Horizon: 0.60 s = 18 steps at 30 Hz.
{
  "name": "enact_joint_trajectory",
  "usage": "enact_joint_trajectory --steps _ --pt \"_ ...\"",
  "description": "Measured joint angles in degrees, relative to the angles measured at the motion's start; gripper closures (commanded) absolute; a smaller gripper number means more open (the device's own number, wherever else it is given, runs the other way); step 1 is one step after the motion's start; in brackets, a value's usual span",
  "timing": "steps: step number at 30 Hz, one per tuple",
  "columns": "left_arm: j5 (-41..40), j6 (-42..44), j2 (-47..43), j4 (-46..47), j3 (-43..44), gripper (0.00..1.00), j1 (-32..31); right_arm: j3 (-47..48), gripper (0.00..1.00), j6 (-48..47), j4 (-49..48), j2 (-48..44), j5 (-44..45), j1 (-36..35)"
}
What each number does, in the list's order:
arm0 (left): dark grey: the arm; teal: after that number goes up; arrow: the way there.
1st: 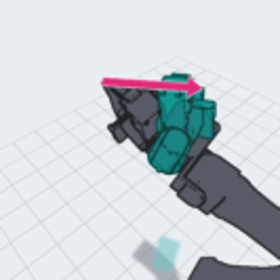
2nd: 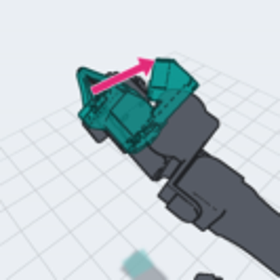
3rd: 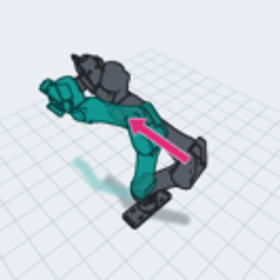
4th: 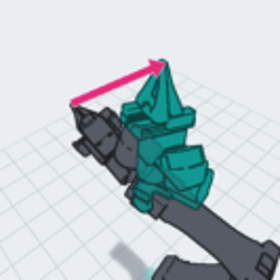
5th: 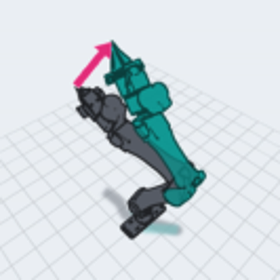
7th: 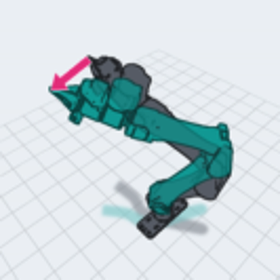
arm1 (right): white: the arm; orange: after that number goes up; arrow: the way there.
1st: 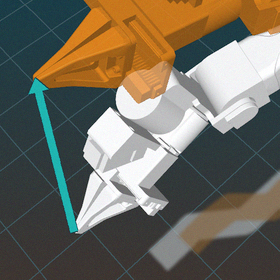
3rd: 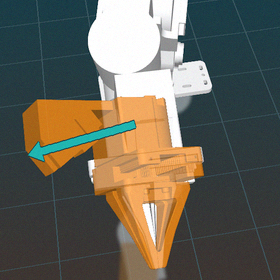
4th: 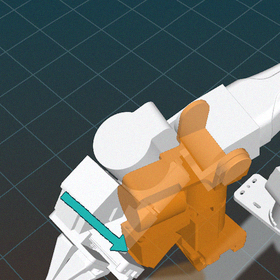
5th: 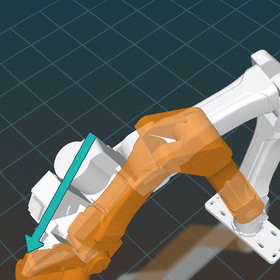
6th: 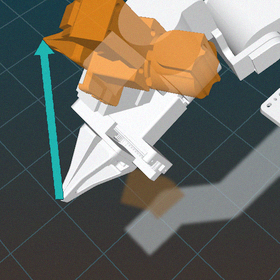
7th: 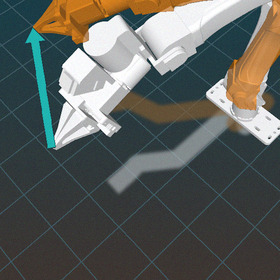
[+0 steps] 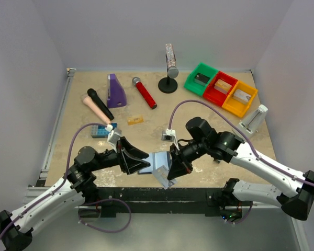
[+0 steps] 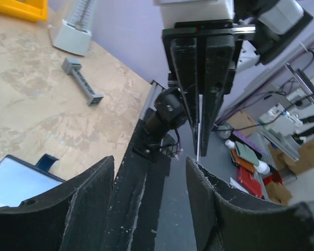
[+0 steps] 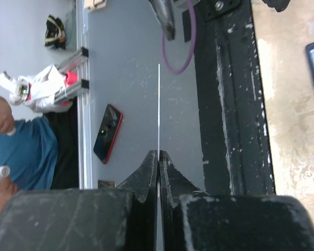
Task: Take the credit cards out of the card holder
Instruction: Place the credit card at the center of the board.
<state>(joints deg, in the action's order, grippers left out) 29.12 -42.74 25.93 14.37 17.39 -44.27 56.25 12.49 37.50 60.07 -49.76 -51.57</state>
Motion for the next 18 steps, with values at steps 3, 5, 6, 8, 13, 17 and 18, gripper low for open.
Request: enact_joint_trajectory --steps 3,5,6,8,13,17,18 --pt "4.3 -0.6 1.3 3.2 0.0 0.40 0.0 0.0 1.00 -1.3 2.0 0.6 -0.7 -0.8" --pt "6.3 -1.2 2.2 4.7 0.1 0.41 0.0 0.0 1.00 -1.7 2.8 1.0 -0.7 -1.0" --pt "7.4 -1.3 2.8 5.3 0.2 0.42 0.0 0.0 1.00 -1.9 3.0 1.2 -0.7 -1.0" --pt "9.5 -1.8 4.3 6.4 0.4 0.44 0.0 0.2 1.00 -2.3 3.5 1.3 -0.7 -1.0" --pt "13.2 -3.0 7.1 8.2 0.5 0.50 0.0 1.6 1.00 -2.5 4.7 2.5 -0.5 -1.0" --pt "15.1 -3.2 8.5 8.1 0.6 0.54 0.0 3.4 1.00 -2.7 5.2 4.0 -0.3 -1.2" --pt "15.2 -3.2 8.8 7.9 0.7 0.55 0.0 3.7 1.00 -2.8 5.4 4.2 -0.2 -1.3"
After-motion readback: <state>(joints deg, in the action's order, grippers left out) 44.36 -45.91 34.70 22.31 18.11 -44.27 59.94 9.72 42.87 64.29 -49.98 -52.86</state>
